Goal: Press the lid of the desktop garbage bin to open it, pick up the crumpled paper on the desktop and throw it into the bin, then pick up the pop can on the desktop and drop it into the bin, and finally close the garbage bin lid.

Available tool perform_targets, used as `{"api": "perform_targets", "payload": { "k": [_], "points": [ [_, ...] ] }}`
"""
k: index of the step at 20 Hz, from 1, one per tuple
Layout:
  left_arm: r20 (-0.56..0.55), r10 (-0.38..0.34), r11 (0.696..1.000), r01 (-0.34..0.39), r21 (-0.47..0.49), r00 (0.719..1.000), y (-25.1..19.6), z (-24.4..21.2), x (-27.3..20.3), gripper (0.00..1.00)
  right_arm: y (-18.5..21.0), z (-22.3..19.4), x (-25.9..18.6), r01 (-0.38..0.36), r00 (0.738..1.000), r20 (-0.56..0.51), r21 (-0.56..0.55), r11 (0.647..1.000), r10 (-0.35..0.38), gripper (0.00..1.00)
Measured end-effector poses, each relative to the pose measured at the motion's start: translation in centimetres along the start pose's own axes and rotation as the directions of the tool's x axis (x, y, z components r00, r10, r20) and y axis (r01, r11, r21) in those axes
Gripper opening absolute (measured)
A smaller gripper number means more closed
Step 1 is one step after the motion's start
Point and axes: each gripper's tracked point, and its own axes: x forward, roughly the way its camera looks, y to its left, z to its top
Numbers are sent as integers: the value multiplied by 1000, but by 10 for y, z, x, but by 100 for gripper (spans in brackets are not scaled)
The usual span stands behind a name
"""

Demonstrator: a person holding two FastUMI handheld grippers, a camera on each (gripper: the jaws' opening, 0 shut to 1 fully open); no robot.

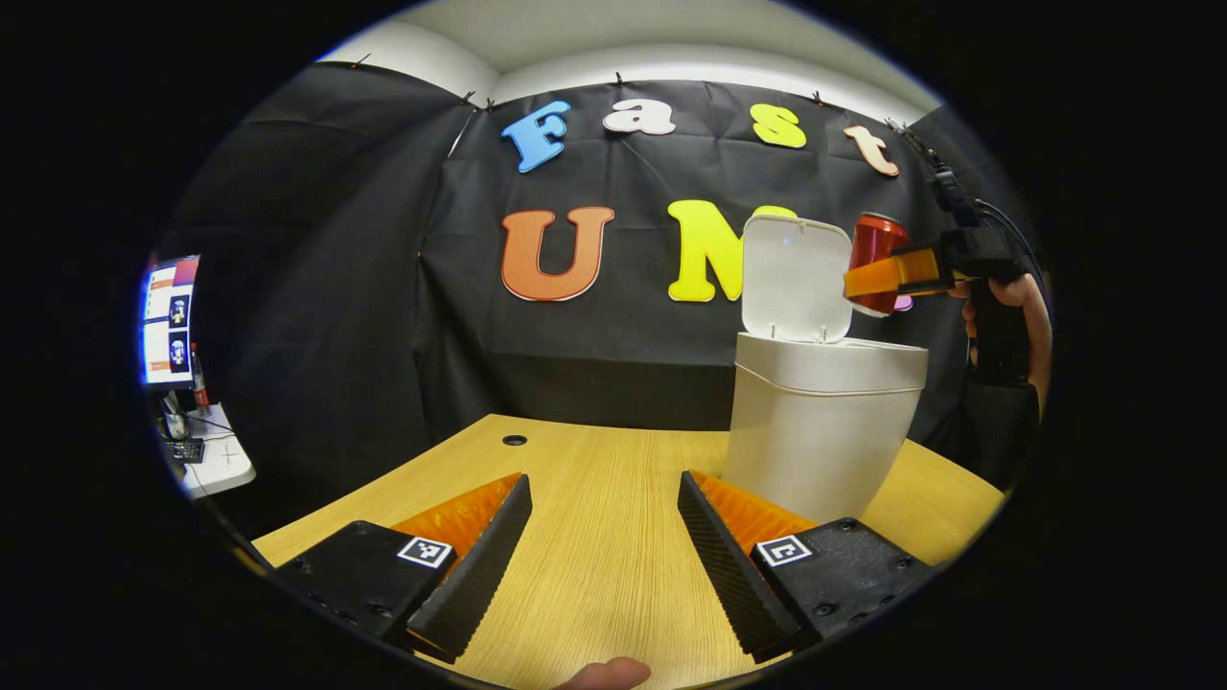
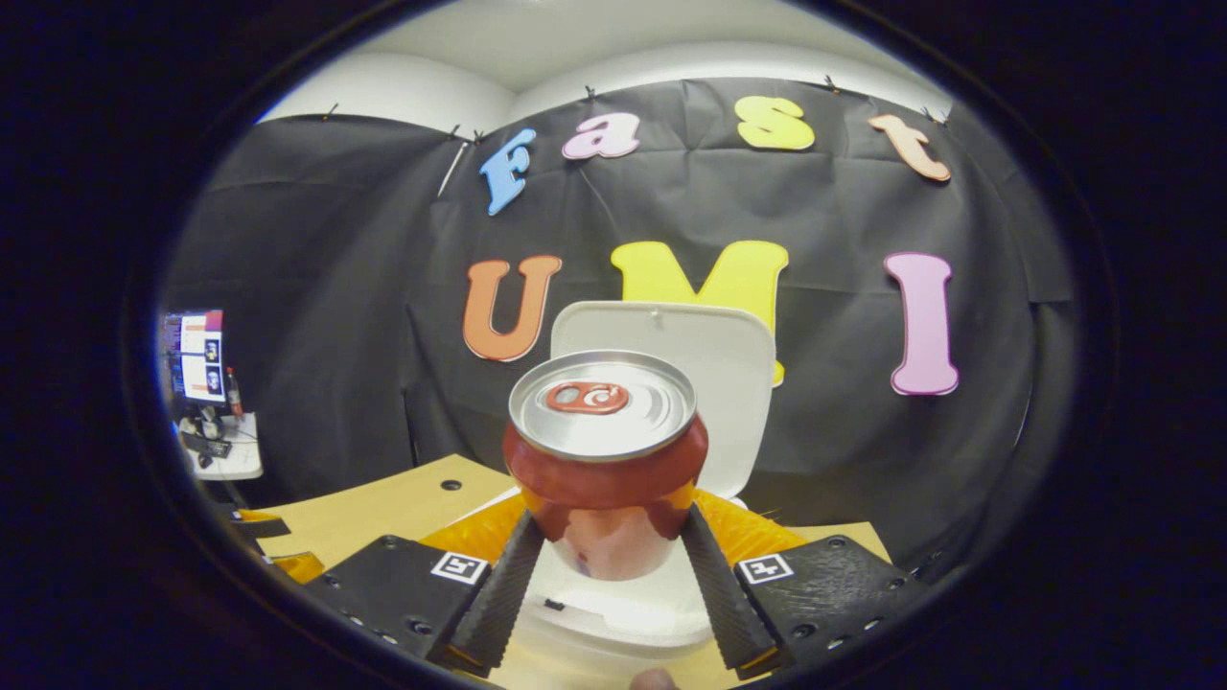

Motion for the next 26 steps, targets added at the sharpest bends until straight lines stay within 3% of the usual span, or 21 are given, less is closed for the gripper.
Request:
{"api": "perform_targets", "payload": {
  "k": [7,17,21,22,23,24,26],
  "points": [
    [-13,19,1000,-19,1,1000,10,-3,-1,99,-6,-5,12,30,999,-25,-4,1000,-31,81],
    [-9,-15,1000,15,3,1000,0,-1,-6,99,-10,-10,21,55,997,-46,-24,998,-56,82],
    [-7,-18,1000,18,6,1000,-1,1,-8,99,-9,-5,17,57,998,-29,1,998,-57,86],
    [-7,-19,1000,19,6,1000,-3,1,-8,99,-11,-4,15,59,998,-19,9,998,-59,92],
    [-7,-20,1000,20,8,1000,-3,0,-8,99,-12,0,13,66,998,-4,21,998,-66,89],
    [-10,-23,1000,23,10,1000,-3,0,-8,99,-12,5,10,71,997,16,35,997,-72,94],
    [-13,-27,1000,27,10,1000,-4,-1,-10,99,-14,21,5,83,994,68,72,994,-88,90]
  ]
}}
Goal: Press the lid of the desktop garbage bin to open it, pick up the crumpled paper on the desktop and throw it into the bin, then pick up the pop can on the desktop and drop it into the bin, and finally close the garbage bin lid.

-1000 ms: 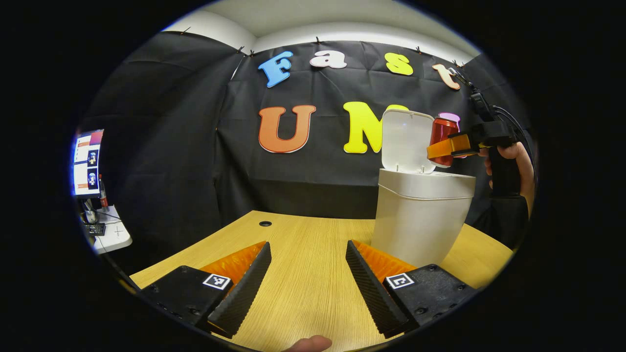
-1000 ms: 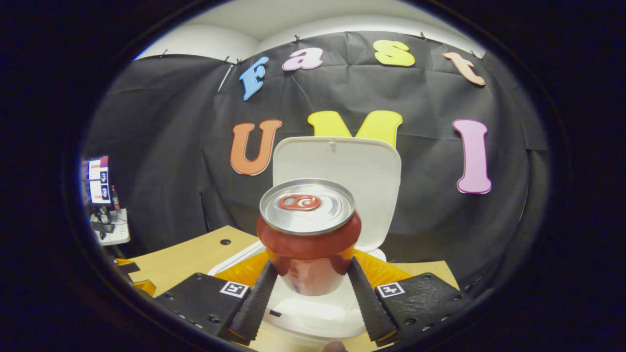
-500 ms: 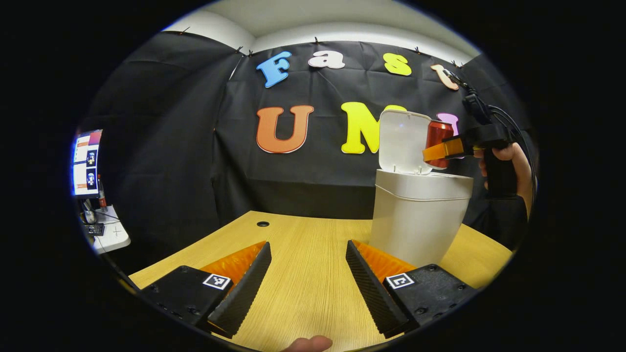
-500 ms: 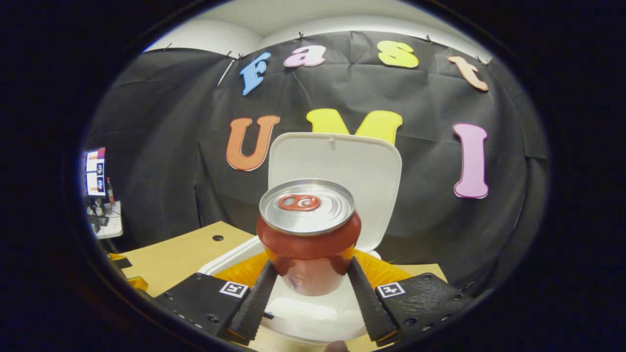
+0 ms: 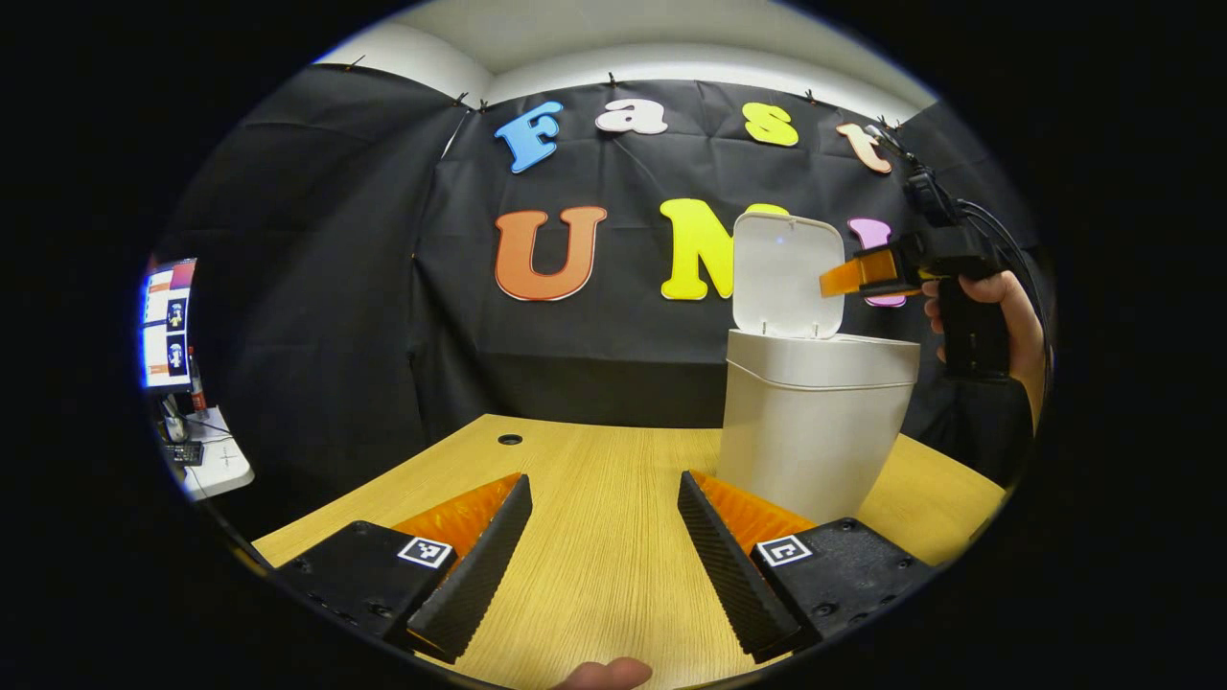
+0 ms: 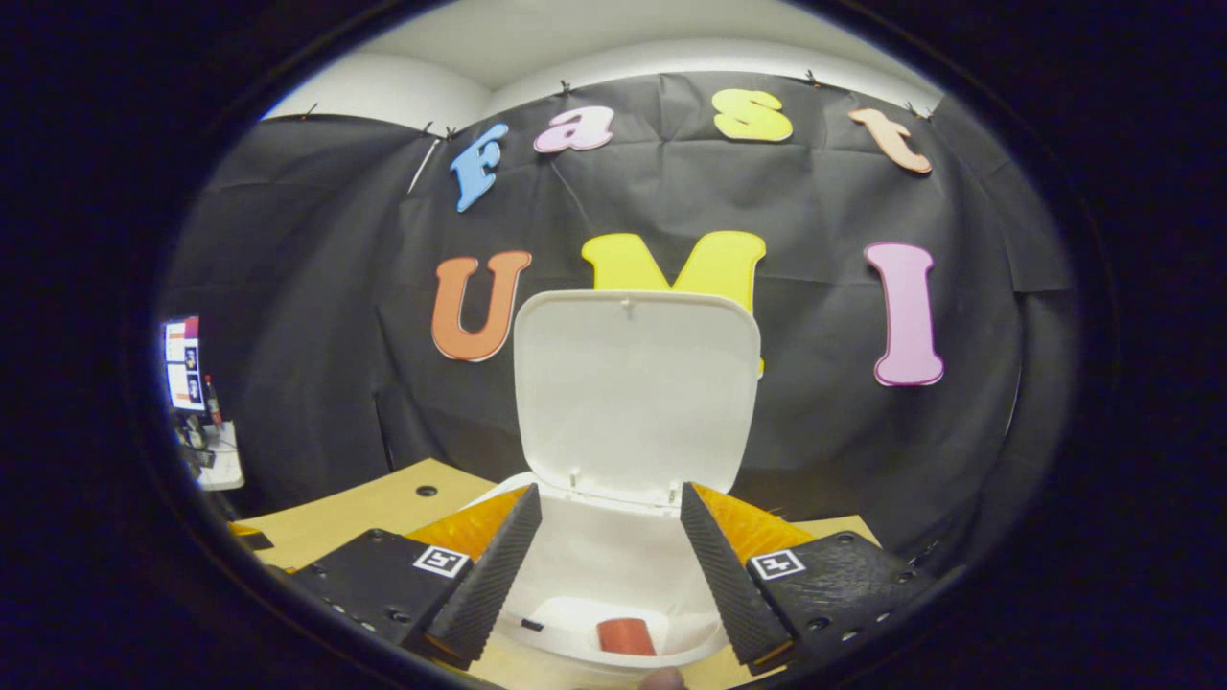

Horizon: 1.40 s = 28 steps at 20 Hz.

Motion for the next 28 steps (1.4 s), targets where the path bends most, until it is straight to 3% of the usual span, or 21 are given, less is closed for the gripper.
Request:
{"api": "perform_targets", "payload": {
  "k": [6,13,20,28],
  "points": [
    [6,-9,1000,9,-10,1000,-1,7,-3,99,-2,65,-5,70,990,118,35,997,-73,94],
    [14,-50,995,51,-82,999,-11,17,-14,99,-3,133,30,114,974,196,21,993,-116,93],
    [49,-15,998,19,-67,999,-2,27,-8,99,-3,146,83,141,967,211,28,990,-144,94],
    [28,-2,997,4,-74,1000,4,25,-7,98,-3,141,93,145,969,196,54,988,-152,93]
  ]
}}
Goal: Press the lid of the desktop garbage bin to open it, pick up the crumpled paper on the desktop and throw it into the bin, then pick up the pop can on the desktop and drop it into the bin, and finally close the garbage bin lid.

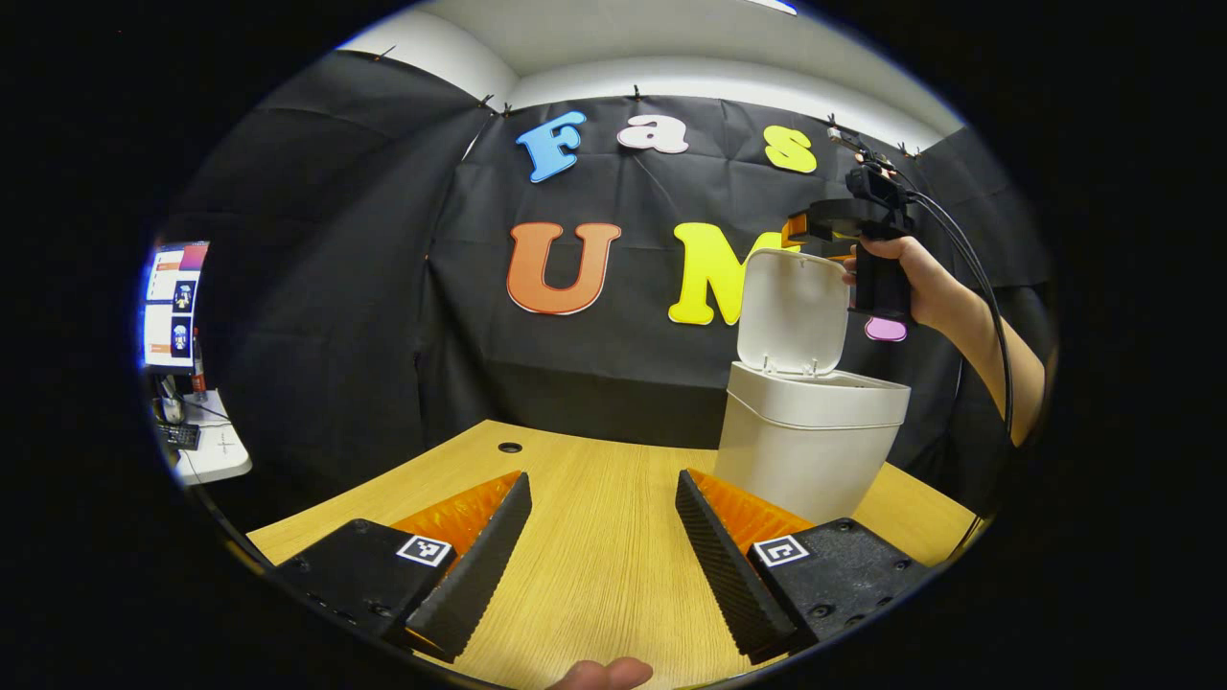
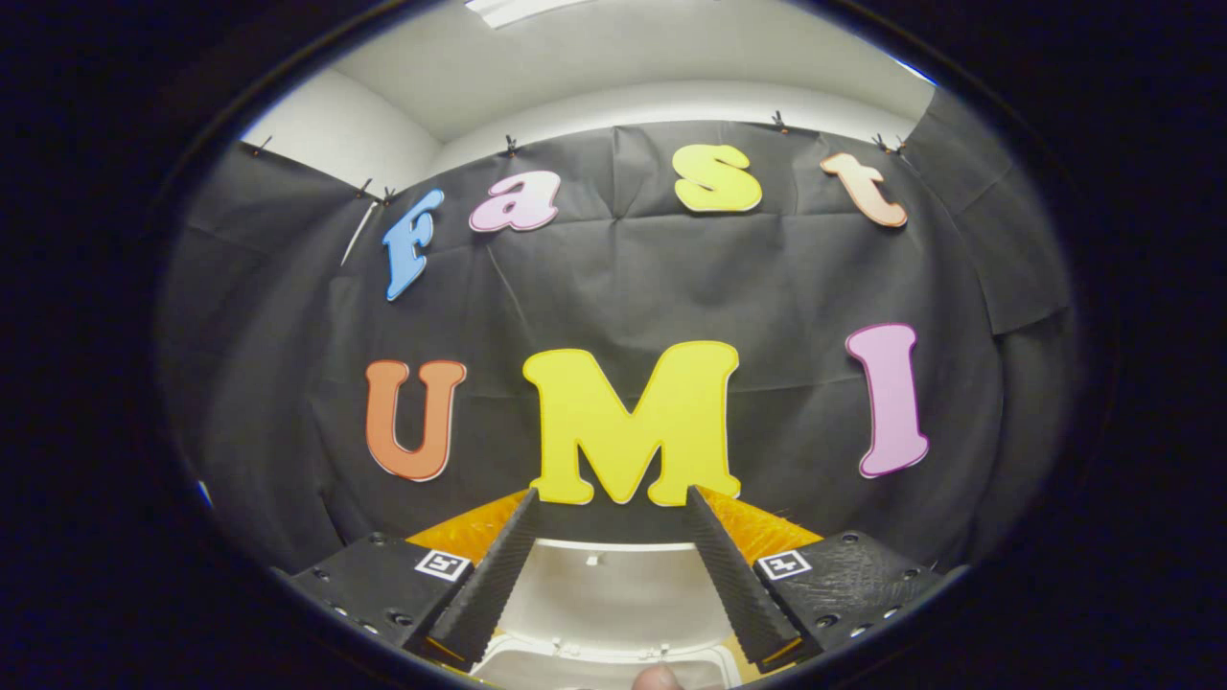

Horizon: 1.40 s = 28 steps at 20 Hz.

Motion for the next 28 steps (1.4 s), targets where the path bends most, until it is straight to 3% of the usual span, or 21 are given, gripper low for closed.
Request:
{"api": "perform_targets", "payload": {
  "k": [11,28],
  "points": [
    [1,-1,1000,1,17,1000,0,0,-1,98,4,-8,-13,-10,1000,-21,-14,1000,9,96],
    [3,-26,999,26,25,1000,-27,1,-11,98,11,-50,-117,-104,991,-91,-53,993,99,98]
  ]
}}
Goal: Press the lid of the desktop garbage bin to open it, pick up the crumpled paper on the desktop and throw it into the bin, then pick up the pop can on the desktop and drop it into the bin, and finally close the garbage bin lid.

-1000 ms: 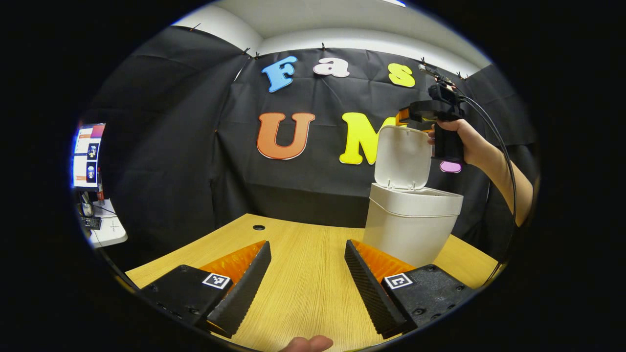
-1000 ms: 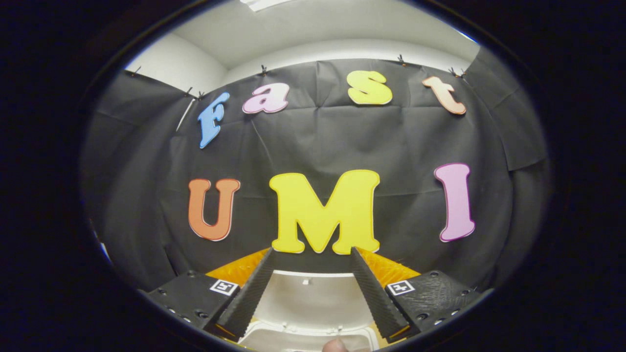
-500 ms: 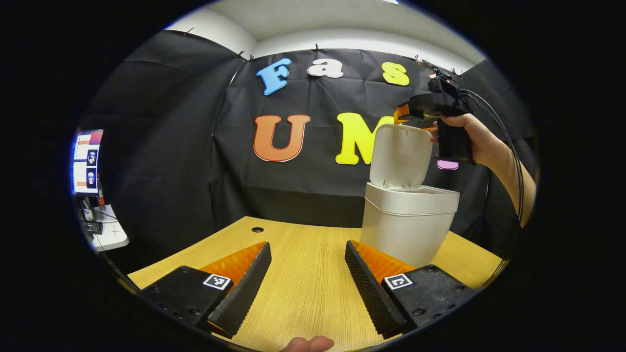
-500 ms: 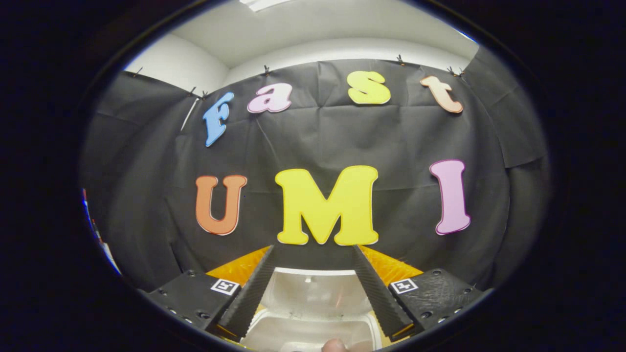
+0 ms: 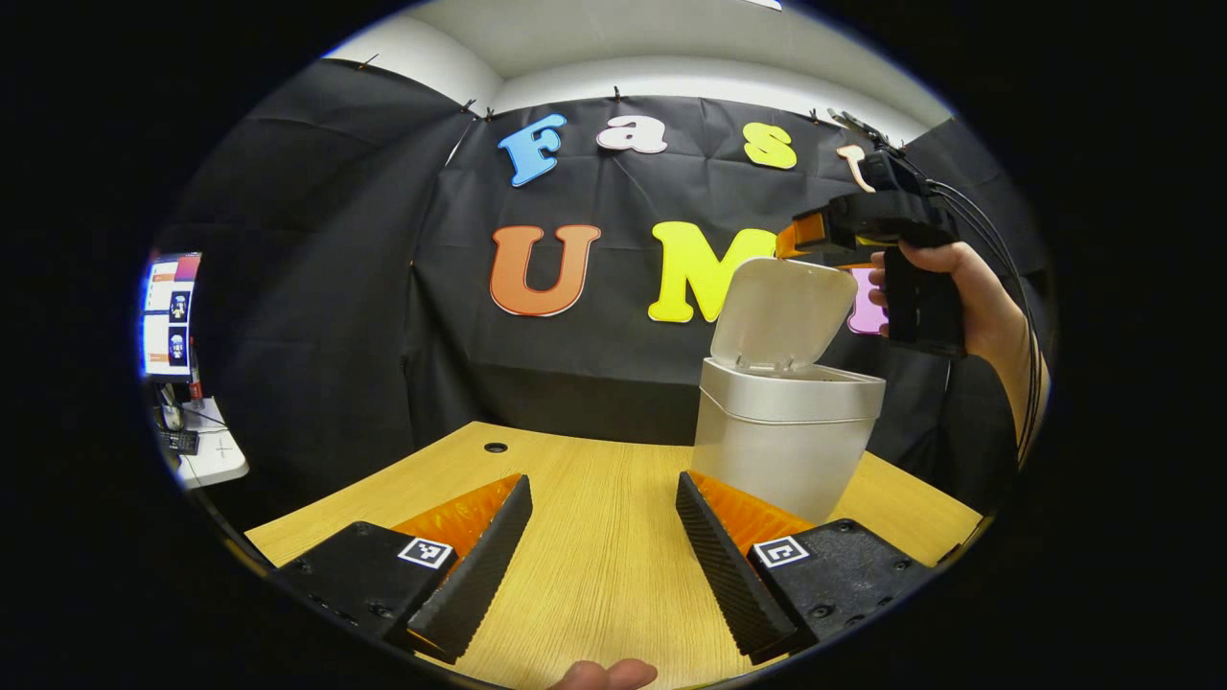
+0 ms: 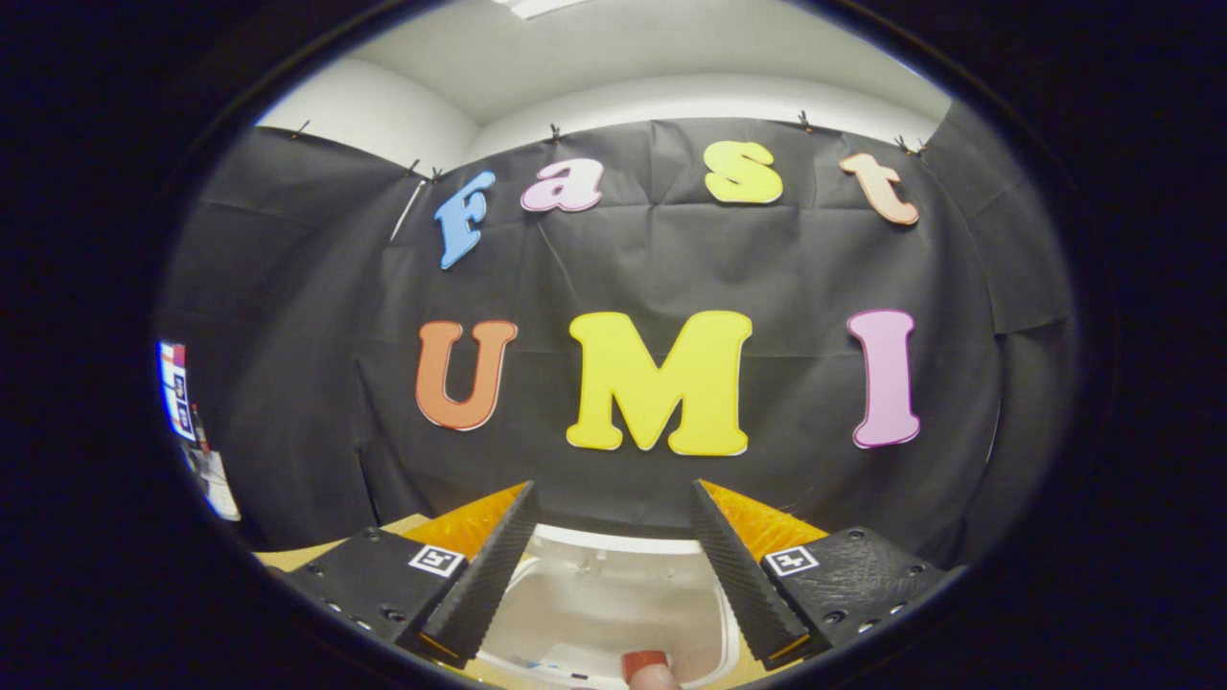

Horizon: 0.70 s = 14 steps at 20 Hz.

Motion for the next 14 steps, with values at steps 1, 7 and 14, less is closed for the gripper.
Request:
{"api": "perform_targets", "payload": {
  "k": [1,7,14],
  "points": [
    [-1,-2,1000,2,-1,1000,-2,0,0,98,2,-8,-6,-10,1000,-11,13,1000,10,97],
    [16,-25,1000,25,-14,1000,-15,3,-2,98,-2,-51,-30,-11,997,-77,78,997,17,97],
    [20,-38,999,39,-3,999,-21,1,-6,98,-2,-97,-45,5,992,-124,63,998,3,96]
  ]
}}
